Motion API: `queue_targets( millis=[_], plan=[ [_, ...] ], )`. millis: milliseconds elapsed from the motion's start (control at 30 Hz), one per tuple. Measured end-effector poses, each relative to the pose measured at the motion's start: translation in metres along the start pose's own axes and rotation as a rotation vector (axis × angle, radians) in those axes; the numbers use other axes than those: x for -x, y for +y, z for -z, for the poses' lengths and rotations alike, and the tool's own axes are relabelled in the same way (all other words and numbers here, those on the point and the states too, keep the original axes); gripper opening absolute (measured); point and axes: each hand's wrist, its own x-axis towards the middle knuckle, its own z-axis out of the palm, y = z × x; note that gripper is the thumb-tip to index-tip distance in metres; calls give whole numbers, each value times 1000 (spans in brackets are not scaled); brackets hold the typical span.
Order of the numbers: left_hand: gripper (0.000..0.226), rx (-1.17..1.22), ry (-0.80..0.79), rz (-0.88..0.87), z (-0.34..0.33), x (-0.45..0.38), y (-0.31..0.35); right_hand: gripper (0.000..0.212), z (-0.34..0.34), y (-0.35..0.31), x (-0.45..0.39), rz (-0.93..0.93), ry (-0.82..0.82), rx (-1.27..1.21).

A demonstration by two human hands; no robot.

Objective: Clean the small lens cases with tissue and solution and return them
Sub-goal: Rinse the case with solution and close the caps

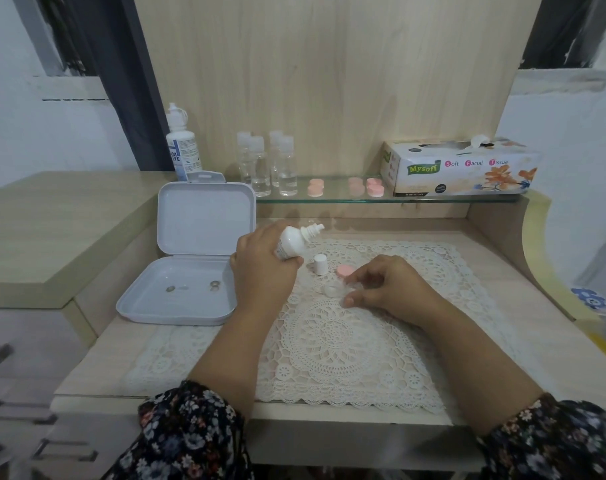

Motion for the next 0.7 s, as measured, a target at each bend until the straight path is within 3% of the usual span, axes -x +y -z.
queue_targets(
  millis=[167, 267, 433, 700],
  plan=[
    [55, 57, -18, 48, -1, 1, 0, 48, 1, -2, 2, -2, -3, -3],
    [54, 54, -21, 49, -2, 1, 0, 35, -1, -4, 3, 17, 90, -84],
    [53, 4, 1, 64, -3, -1, -1, 20, -5, -7, -2, 63, 233, 17],
    [57, -62, -86, 16, -10, -2, -5, 40, -6, -33, -28, 70, 66, 268]
  ],
)
